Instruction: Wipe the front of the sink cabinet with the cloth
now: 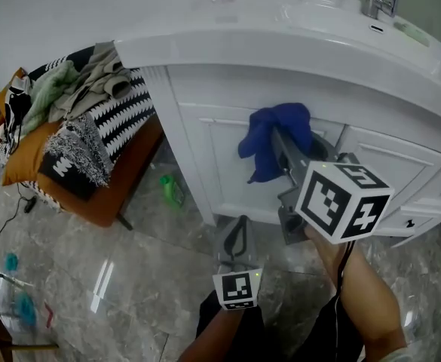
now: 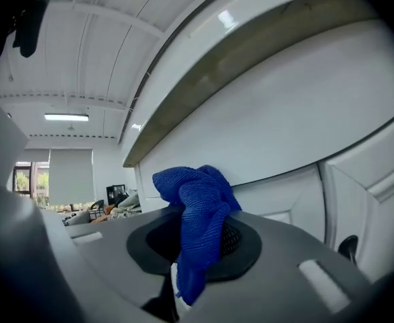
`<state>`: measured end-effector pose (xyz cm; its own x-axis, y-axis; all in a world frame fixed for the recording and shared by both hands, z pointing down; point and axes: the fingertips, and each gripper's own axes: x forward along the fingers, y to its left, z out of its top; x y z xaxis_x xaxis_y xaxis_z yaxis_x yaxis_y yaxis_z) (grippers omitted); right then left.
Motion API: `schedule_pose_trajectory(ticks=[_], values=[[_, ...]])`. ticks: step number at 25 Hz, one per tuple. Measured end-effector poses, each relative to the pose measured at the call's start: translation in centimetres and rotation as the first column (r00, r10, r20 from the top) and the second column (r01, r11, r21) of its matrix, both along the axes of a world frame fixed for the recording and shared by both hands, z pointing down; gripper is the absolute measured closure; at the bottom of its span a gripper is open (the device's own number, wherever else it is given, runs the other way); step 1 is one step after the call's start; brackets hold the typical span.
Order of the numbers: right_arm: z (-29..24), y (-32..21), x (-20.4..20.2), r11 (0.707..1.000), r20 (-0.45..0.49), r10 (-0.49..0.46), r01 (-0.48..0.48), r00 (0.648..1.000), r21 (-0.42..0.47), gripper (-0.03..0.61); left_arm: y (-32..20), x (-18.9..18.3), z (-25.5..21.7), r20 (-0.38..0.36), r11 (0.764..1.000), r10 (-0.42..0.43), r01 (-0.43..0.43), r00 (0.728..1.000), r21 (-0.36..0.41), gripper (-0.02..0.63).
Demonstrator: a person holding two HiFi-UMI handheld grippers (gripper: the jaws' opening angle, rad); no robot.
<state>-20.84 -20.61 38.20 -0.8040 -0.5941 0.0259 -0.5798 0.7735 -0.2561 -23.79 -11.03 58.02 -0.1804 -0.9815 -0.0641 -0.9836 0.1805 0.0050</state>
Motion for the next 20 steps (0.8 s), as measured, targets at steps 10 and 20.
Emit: schedule_pose_trajectory(ticks=[10, 20], values=[[-0.5, 0.7, -1.6, 0.998, -0.081, -0.026, 0.03, 0.996, 0.047, 0.522, 1.9, -4.0, -1.1, 0.006, 0.998, -0.058, 0.058, 0.998, 0.005, 0.604], [-0.4, 0.7, -1.7, 0.996, -0.089, -0.025, 0.032, 0.996, 0.078, 0.522, 2.3, -7.1, 0.1, -0.049, 0.987, -0.163, 0.162, 0.985, -0.021, 0.603]])
